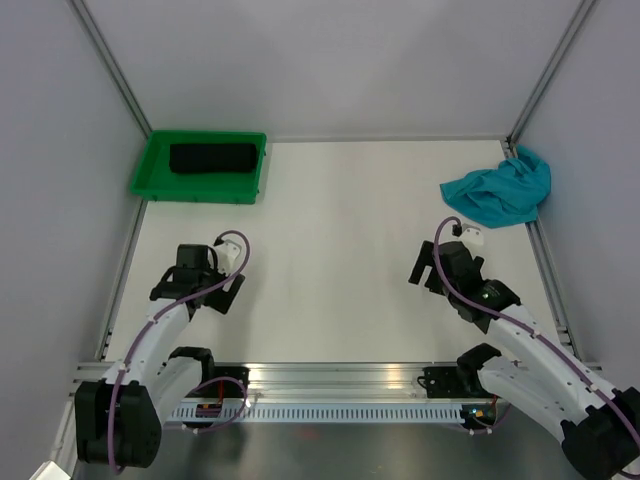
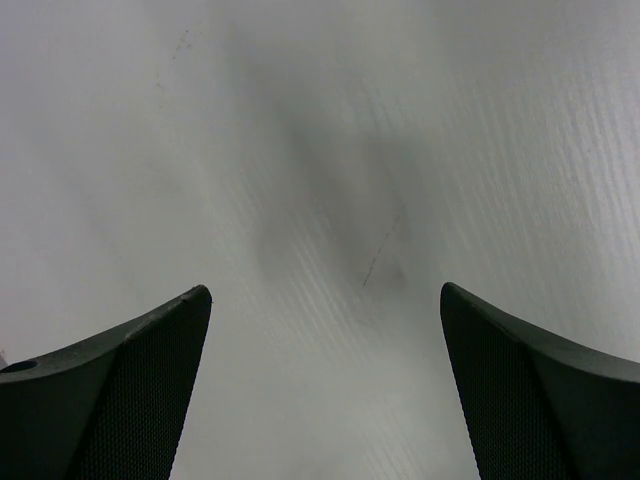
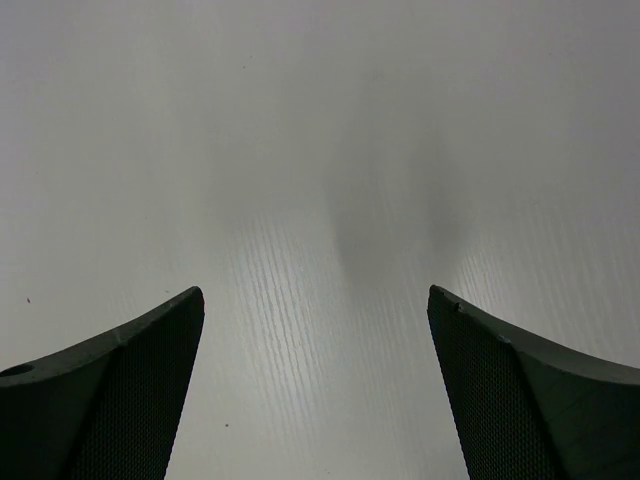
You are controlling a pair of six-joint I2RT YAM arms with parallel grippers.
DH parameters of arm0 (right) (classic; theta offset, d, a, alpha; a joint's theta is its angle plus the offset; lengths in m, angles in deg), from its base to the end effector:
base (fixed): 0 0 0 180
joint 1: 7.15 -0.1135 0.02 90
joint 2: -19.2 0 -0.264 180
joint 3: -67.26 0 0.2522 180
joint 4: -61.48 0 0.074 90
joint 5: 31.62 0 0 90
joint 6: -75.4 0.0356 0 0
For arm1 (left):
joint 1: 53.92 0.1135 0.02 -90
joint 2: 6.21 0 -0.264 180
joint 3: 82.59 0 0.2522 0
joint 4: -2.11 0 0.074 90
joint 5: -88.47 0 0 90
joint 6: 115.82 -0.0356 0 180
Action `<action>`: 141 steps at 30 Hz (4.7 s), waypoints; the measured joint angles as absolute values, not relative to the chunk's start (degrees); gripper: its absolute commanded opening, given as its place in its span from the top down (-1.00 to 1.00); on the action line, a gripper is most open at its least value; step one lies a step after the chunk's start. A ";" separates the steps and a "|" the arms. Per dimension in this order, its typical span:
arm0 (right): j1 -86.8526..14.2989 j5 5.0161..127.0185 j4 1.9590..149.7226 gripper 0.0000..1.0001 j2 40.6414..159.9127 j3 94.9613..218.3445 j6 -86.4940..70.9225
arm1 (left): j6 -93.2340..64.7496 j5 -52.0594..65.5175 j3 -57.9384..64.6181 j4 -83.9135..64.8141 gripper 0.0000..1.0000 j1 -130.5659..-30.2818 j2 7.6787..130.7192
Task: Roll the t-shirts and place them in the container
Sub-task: Grab a tshirt with the right arm, then move the tshirt to the center of the board, then flatten the tshirt
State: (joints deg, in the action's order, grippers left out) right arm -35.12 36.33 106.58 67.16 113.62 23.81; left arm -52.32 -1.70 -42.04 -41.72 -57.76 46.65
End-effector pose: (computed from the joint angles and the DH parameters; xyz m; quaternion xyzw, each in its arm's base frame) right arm 0.1553 0.0673 0.2247 0.1533 0.9021 0.0495 0.4004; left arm 0.1677 -0.0112 0.1792 0.2499 0.9234 0.0586 0.2852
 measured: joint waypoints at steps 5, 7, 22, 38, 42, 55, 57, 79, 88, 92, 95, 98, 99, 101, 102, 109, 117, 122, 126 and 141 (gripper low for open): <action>-35.12 37.12 106.77 -0.96 63.77 113.27 24.60 | -50.62 -3.60 -42.00 -41.43 -1.00 -57.76 44.51; -35.12 37.75 105.33 -0.96 63.36 113.25 23.73 | -49.90 -4.19 -41.85 -41.06 -0.99 -57.76 43.57; -6.11 41.97 100.81 -0.96 122.57 162.53 18.15 | -41.79 -1.98 -35.44 -32.17 -1.00 -57.76 49.36; -1.06 44.51 102.49 0.99 148.53 182.31 15.97 | -41.59 -4.47 -34.44 -29.54 -0.99 -57.76 58.78; -6.00 47.26 101.97 1.00 138.28 174.40 9.91 | -41.64 -4.41 -34.37 -29.57 -1.00 -57.76 58.78; -34.44 73.64 80.61 0.99 86.96 149.59 12.71 | -42.79 -3.97 -34.35 -31.14 -1.00 -57.76 54.61; -33.80 71.28 80.55 0.99 85.91 145.99 13.87 | -43.12 -3.97 -34.26 -31.44 -0.99 -57.76 54.50; -33.59 49.23 98.97 -0.21 92.69 129.90 12.82 | -53.31 3.94 -28.67 -43.58 -0.62 -58.13 56.27; -34.15 55.85 99.52 -0.22 86.85 120.57 15.29 | -54.22 5.10 -10.96 -43.20 -0.73 -61.96 76.03; -34.33 59.09 96.65 -0.15 88.65 116.39 16.73 | -53.57 5.21 -6.99 -41.91 -0.61 -62.90 84.60; -34.33 60.25 94.99 0.30 90.79 114.82 17.26 | -53.07 5.78 -7.03 -42.44 -0.16 -63.95 87.83; -34.33 61.16 93.53 0.86 91.95 114.47 17.43 | -52.63 7.70 -7.77 -42.88 0.75 -64.75 88.14; -34.33 61.36 92.94 0.99 92.14 114.47 17.50 | -52.52 8.03 -7.97 -42.83 0.95 -64.95 88.14; -34.33 61.40 92.37 0.99 92.17 114.60 17.52 | -52.72 8.86 -8.60 -42.85 0.95 -64.99 88.03; -34.33 61.21 92.48 0.99 92.14 114.93 17.52 | -52.74 9.12 -8.89 -42.85 0.95 -64.99 87.88; -33.41 56.53 100.00 1.00 95.14 134.54 13.58 | -52.26 9.52 -4.36 -43.55 0.95 -65.08 85.71; -23.77 47.96 107.34 0.99 111.47 183.87 6.68 | -49.77 8.95 25.12 -43.29 0.95 -66.35 87.00; -22.81 41.80 107.23 0.99 108.65 188.70 3.62 | -48.54 9.19 32.73 -38.85 0.95 -66.39 85.62; -23.36 40.05 104.00 0.99 98.11 170.56 3.68 | -48.32 11.18 23.51 -36.54 0.95 -66.39 82.72; -34.00 45.29 102.27 -0.49 83.49 113.84 18.72 | -65.70 15.57 -25.13 -37.63 -0.29 -66.48 74.78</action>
